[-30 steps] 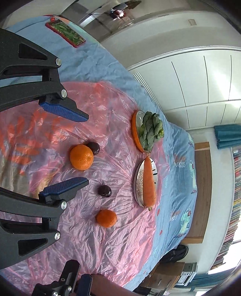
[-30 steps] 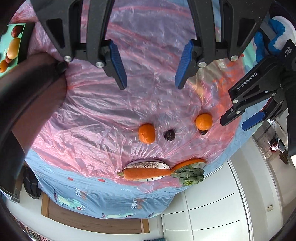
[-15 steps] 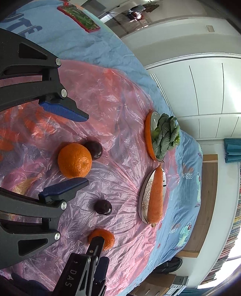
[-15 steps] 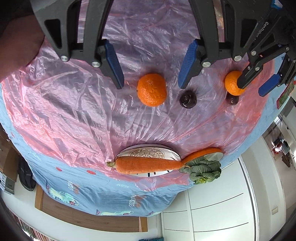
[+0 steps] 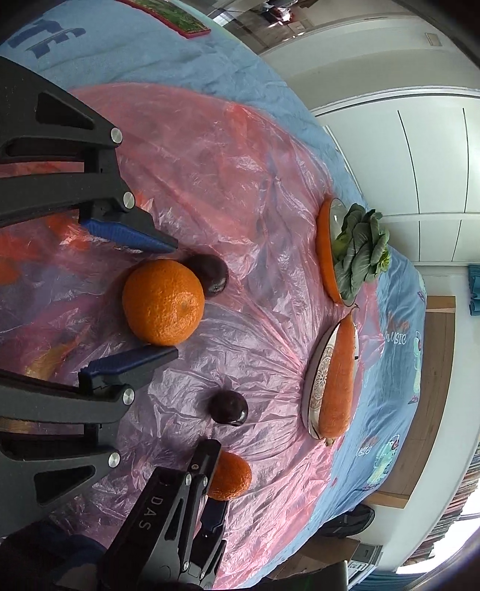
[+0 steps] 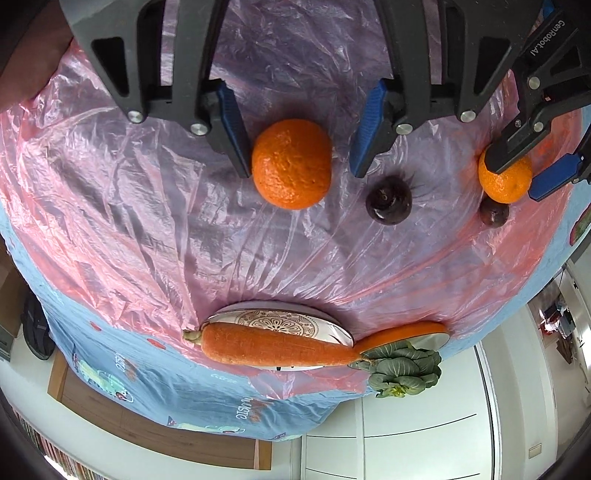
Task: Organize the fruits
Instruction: 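Grasp a large orange with the left tool while the right tool grasps an orange, then carry both oranges past the kettle over the green tray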
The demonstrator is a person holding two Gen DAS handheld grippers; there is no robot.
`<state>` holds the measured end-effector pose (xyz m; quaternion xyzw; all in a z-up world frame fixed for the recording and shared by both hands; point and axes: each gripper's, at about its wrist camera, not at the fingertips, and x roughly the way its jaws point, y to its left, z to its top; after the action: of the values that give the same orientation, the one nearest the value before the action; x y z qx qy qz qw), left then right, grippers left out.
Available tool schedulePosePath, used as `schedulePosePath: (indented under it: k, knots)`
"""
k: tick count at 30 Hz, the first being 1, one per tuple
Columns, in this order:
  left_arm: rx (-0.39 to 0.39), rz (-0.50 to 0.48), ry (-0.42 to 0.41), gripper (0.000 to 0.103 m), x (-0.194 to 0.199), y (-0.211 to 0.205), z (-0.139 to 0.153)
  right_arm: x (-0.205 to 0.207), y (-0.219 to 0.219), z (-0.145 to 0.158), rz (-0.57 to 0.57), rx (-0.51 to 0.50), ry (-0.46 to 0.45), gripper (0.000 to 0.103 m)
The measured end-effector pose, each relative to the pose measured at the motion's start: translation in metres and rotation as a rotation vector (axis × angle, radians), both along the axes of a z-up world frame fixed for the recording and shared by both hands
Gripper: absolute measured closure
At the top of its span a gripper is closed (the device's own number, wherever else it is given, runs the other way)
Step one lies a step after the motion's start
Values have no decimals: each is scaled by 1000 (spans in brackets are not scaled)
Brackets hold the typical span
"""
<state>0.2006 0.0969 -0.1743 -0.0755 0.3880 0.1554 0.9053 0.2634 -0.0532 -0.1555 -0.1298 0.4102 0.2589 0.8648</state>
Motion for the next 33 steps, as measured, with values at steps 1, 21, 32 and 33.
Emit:
schedulePosePath:
  k: [1,21,32,33]
  knots:
    - [-6,-1,2,63,0,1,-1,1,-1,-1,-4,6,5,17]
    - [-181,-25,-59,63,-6,20,7,8,-22,2,-32,137,60,34]
    - [-188,-67,-113,63,-13,12,21,0,-34,17,-48,147,25,34]
    - [-184,-71,-114,63,-14,10,22,-1,-35,18,-48,143,22,34]
